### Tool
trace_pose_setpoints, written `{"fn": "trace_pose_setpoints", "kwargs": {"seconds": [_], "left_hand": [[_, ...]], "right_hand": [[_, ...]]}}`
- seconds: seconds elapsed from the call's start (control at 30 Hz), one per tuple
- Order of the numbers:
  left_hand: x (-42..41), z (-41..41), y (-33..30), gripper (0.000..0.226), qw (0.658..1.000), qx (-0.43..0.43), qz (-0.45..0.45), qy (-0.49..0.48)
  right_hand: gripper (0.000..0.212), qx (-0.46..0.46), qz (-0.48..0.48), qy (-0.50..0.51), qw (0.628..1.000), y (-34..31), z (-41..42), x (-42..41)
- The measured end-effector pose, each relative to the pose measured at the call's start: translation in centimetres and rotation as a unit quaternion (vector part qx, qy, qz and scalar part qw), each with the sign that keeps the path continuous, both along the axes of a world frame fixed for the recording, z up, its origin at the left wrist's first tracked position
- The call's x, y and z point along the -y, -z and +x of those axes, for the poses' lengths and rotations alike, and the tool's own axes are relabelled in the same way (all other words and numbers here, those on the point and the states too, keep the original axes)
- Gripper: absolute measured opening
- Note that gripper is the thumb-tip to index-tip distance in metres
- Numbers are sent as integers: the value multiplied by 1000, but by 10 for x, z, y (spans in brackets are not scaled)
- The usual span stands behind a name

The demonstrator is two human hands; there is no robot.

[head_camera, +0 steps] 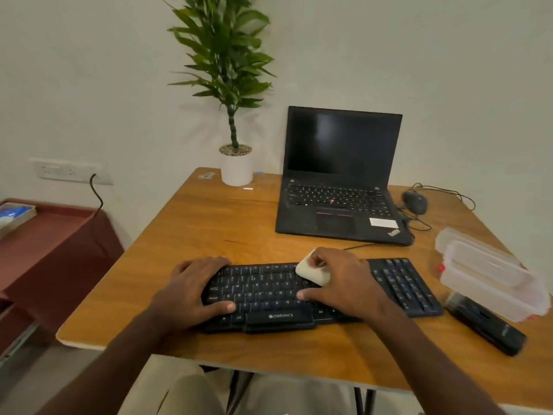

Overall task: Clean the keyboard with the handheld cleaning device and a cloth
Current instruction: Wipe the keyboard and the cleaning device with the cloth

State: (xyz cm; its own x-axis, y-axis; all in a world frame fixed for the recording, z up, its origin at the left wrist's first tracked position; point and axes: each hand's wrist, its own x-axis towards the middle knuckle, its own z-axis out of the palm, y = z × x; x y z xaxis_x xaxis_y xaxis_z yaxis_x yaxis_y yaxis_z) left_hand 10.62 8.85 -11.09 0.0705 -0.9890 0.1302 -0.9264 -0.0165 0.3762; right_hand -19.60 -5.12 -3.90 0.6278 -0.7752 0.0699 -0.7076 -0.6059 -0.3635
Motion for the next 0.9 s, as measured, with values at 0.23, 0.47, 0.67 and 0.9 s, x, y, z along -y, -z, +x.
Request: {"fn": "trace_pose_setpoints", "kwargs": {"seconds": [0.23,0.47,0.67,0.9], "left_hand": [[-6,5,0,113,998,-59,21,-22],[-28,14,-14,133,995,-40,88,-17],[-28,14,-15,141,995,-8,95,6],[-28,13,-17,145,995,3,99,-6]], "right_hand": [[29,-82,-128,22,988,-3,-1,-2],[15,337,233,143,901,-15,45,-4],[26,321,353,72,876,-2,91,-11],[33,115,-110,-130,979,15,144,-23]]}}
